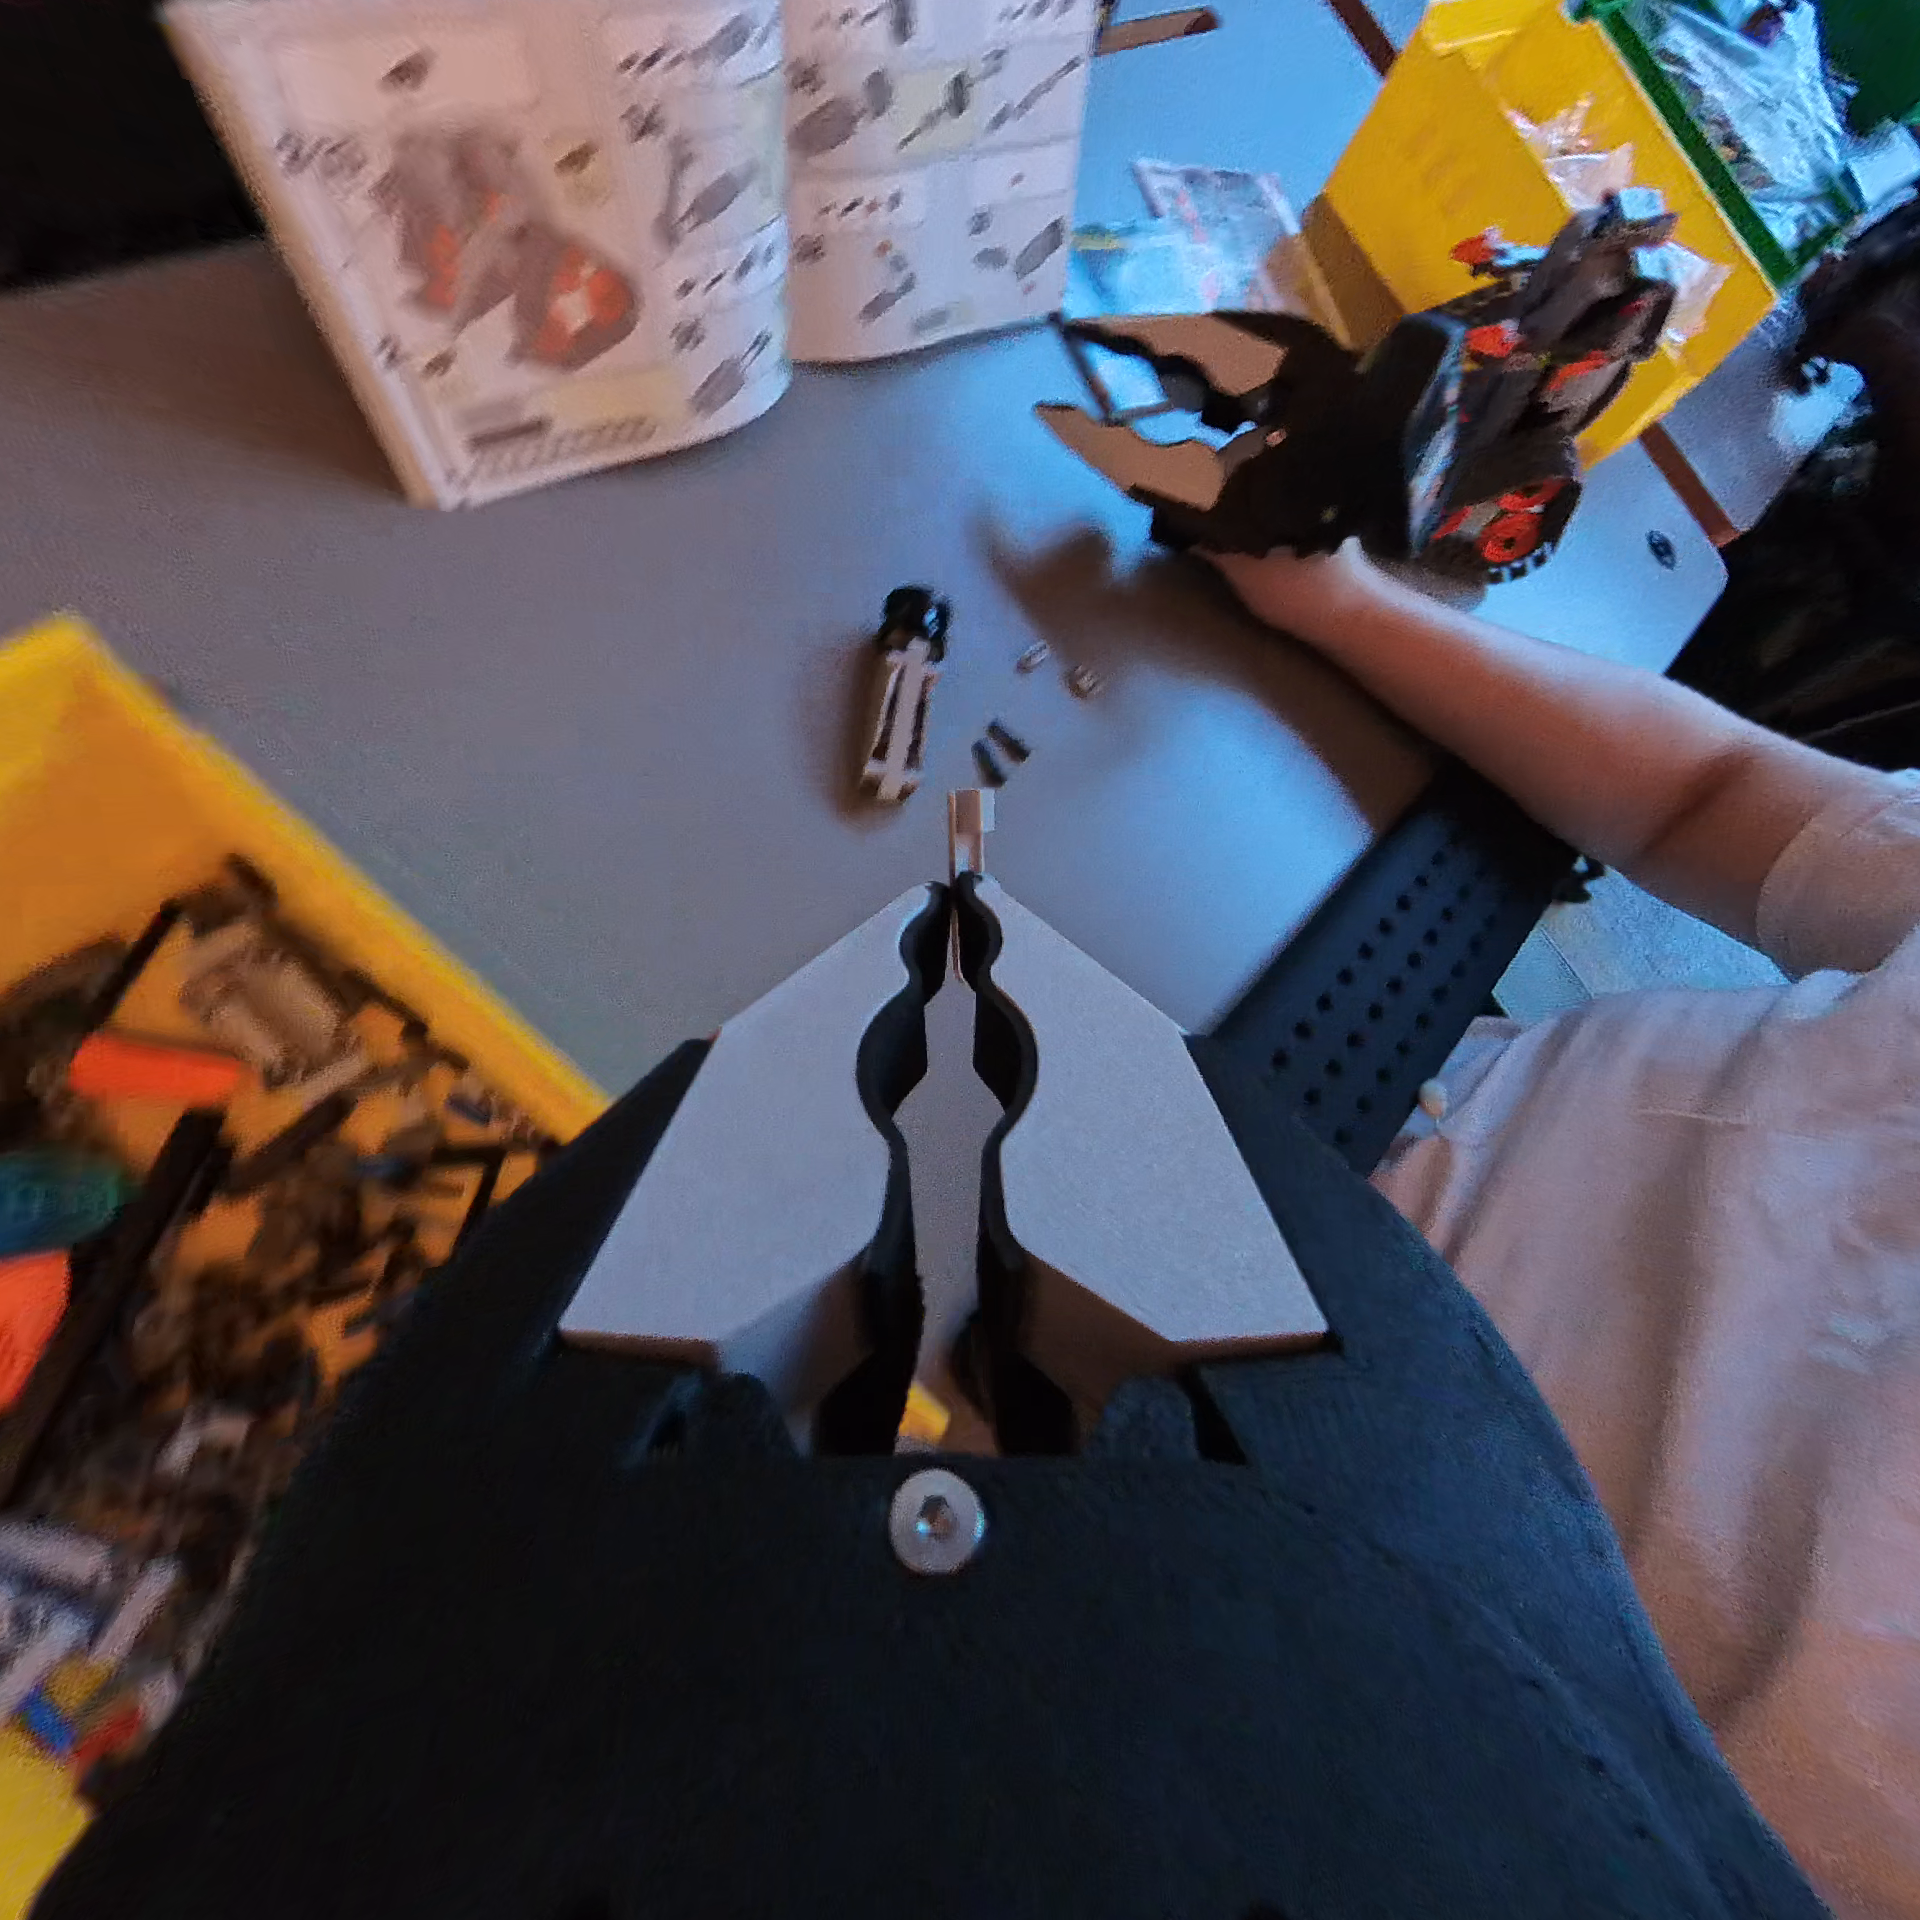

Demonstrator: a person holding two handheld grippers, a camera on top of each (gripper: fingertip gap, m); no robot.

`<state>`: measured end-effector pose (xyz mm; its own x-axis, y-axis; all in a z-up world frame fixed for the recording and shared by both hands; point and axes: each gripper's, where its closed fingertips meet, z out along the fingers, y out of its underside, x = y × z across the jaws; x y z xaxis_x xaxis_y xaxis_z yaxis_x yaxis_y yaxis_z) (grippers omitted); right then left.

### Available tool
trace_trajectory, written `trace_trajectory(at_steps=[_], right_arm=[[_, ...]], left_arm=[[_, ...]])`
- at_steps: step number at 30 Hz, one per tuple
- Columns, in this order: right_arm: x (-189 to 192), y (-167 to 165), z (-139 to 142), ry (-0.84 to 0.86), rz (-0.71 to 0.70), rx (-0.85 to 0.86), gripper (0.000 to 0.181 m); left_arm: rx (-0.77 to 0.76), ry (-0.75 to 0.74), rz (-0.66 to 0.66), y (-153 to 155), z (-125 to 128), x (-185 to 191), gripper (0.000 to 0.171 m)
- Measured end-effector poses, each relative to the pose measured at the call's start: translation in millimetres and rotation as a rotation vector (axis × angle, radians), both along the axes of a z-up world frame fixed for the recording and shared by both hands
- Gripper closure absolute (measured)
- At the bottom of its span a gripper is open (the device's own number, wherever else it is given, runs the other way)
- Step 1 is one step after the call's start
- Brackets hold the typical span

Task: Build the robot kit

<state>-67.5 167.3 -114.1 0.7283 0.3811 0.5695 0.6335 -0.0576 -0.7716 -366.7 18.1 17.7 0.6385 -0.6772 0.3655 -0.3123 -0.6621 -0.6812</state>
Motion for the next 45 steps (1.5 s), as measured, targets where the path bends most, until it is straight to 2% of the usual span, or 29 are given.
trace_trajectory(at_steps=[5, 8, 11, 13, 16, 19, 23, 27, 45], right_arm=[[0.4, -0.9, 2.3, 0.035, 0.012, -0.006, 0.150], [2.3, -5.0, 10.2, 0.110, 0.037, -0.006, 0.150], [11.7, -17.5, 25.0, 0.161, 0.051, -0.039, 0.149], [18.7, -29.5, 37.0, 0.206, 0.048, -0.069, 0.148], [8.8, -53.8, 39.5, 0.223, 0.122, -0.137, 0.137], [-25.4, -77.0, 31.5, 0.211, 0.254, -0.188, 0.130], [-38.3, -82.8, 26.5, 0.135, 0.233, -0.185, 0.129], [-33.6, -83.1, 24.3, 0.146, 0.191, -0.207, 0.130], [-28.4, -78.9, 18.8, 0.121, 0.168, -0.215, 0.132]], left_arm=[[0.054, -0.071, -0.132, 21.2, 23.0, 94.7, 0.171], [0.070, -0.085, -0.185, 41.0, 18.9, 152.8, 0.171], [0.092, -0.036, -0.199, 68.7, -4.5, 201.2, 0.171], [0.089, 0.003, -0.194, 83.2, -31.8, 223.7, 0.171], [0.044, -0.011, -0.243, 81.2, -71.7, 250.3, 0.171], [0.027, -0.009, -0.226, 83.7, -103.8, 257.7, 0.171], [-0.036, -0.014, -0.240, 82.3, -125.9, 260.2, 0.171], [-0.095, -0.076, -0.230, 80.6, -127.8, 261.6, 0.171], [-0.097, -0.078, -0.244, 76.6, -126.3, 262.8, 0.171]])
